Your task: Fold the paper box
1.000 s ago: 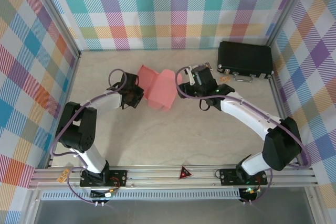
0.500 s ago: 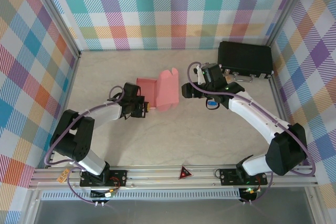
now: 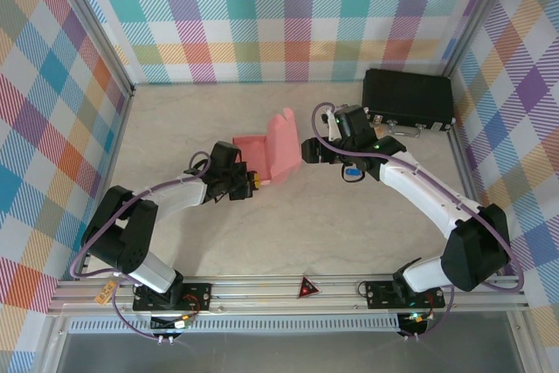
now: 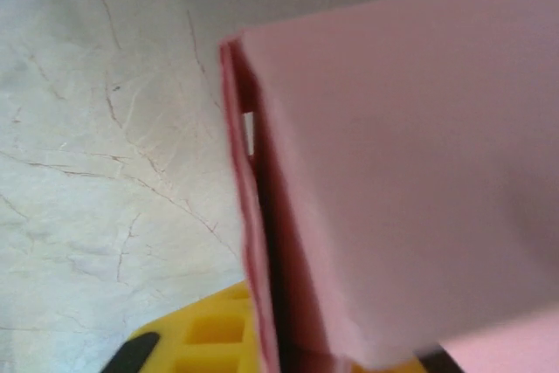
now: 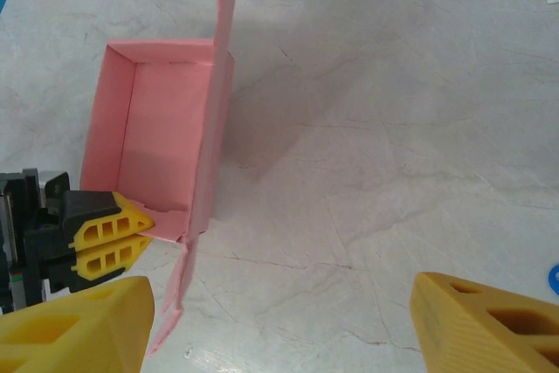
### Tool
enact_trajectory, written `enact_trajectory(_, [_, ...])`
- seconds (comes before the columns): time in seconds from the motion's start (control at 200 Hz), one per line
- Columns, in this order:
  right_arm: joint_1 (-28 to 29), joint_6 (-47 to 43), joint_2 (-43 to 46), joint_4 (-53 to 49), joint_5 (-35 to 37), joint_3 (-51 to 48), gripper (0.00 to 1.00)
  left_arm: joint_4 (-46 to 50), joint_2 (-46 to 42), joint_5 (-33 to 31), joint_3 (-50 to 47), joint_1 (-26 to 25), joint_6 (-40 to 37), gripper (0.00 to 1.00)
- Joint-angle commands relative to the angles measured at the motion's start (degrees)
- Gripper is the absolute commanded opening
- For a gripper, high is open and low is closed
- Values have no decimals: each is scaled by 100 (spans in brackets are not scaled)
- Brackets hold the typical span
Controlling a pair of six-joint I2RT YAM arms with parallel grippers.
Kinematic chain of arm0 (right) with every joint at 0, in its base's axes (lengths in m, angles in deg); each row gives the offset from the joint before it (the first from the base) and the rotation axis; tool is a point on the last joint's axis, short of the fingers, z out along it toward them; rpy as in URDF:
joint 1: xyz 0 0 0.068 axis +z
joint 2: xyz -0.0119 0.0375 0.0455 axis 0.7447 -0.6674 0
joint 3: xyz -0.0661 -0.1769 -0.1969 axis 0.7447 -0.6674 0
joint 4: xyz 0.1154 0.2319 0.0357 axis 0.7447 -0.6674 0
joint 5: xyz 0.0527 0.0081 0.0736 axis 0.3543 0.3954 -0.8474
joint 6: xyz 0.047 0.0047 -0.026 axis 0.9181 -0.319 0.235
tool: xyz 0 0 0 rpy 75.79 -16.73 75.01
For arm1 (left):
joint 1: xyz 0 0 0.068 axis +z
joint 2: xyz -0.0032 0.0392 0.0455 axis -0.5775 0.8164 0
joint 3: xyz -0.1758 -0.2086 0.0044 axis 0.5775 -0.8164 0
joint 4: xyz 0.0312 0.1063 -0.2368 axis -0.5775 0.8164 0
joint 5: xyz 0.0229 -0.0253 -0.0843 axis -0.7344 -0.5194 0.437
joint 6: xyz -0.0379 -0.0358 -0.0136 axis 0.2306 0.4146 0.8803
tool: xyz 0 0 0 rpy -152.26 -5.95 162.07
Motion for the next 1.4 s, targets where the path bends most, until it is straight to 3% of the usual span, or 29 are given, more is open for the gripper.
enact_trajectory(0.0, [-7, -2, -22, -135, -28, 192, 77, -127, -31, 12, -190, -26, 384, 23])
enact_trajectory(0.305, [-12, -67, -35, -148, -9, 183, 77, -203, -92, -199, -191, -26, 217, 58])
enact_trajectory(0.51, [-11, -125, -12, -179, -14, 170, 77, 836, -624, -931, 165, -17, -834, 94])
enact_trajectory(0.565, [-15, -133, -17, -184, -26, 160, 77, 1183, -776, -1162, 337, -16, -1224, 100])
enact_trajectory(0.685, [-10, -134, -2, -210, -84, 157, 77, 1915, -1078, -1697, 653, -9, -1958, 100])
enact_trajectory(0.82, [-4, -225, 50, -339, -295, 141, 76, 2672, -1267, -2561, 1083, 131, -3394, 100])
enact_trajectory(0.94, [-7, -300, 165, -445, -399, 9, 75, 3107, -1045, -3180, 1575, 474, -5389, 100])
enact_trajectory(1.06, [-8, -289, 260, -475, -533, -196, 72, 3337, -549, -3124, 1979, 940, -7156, 95])
enact_trajectory(1.27, [60, -52, 325, -160, -771, -775, 61, 3045, 359, -2576, 2075, 1439, -8195, 49])
enact_trajectory(1.395, [132, 113, 254, 221, -844, -1094, 56, 3022, 812, -2276, 2191, 1450, -8275, 32])
